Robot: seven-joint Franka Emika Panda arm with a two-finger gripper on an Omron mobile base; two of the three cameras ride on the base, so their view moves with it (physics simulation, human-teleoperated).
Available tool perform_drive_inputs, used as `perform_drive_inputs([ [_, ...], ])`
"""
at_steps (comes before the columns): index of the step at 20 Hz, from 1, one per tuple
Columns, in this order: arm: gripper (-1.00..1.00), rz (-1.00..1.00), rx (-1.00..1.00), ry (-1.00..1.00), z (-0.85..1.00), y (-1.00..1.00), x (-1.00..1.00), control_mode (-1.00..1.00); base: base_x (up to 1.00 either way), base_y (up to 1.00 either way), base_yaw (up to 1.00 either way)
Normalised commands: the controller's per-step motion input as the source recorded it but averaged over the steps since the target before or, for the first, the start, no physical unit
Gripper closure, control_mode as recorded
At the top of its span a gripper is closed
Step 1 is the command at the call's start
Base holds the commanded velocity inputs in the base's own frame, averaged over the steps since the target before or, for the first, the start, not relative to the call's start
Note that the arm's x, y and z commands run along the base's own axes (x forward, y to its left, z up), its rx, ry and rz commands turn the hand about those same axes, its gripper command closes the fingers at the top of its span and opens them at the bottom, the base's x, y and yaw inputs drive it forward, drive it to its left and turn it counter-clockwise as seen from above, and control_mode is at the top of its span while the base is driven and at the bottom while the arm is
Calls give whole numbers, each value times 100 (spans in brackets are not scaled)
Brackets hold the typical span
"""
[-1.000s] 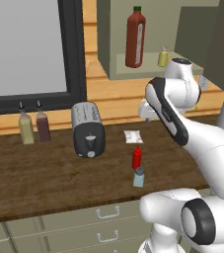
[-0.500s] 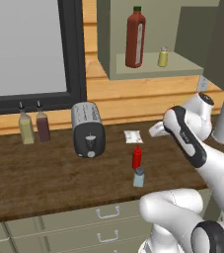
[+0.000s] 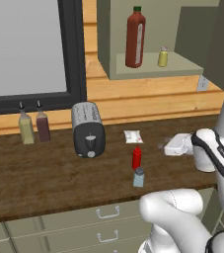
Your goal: Put the shaker and condiment bottle from the counter next to their counterparts in the cabinet.
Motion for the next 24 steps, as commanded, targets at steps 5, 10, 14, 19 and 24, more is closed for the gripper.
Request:
perform_drive_inputs([
  [5,-100,2,5,0,5,-7,18,-100,0,0,0],
  [10,-100,40,8,-23,-4,-32,41,-100,0,0,0],
  [14,-100,54,2,-26,-23,-47,5,-100,0,0,0],
  [19,-100,45,-1,-16,-7,-80,8,-100,0,0,0],
  [24,-100,10,-2,-3,-5,-7,-1,-100,0,0,0],
])
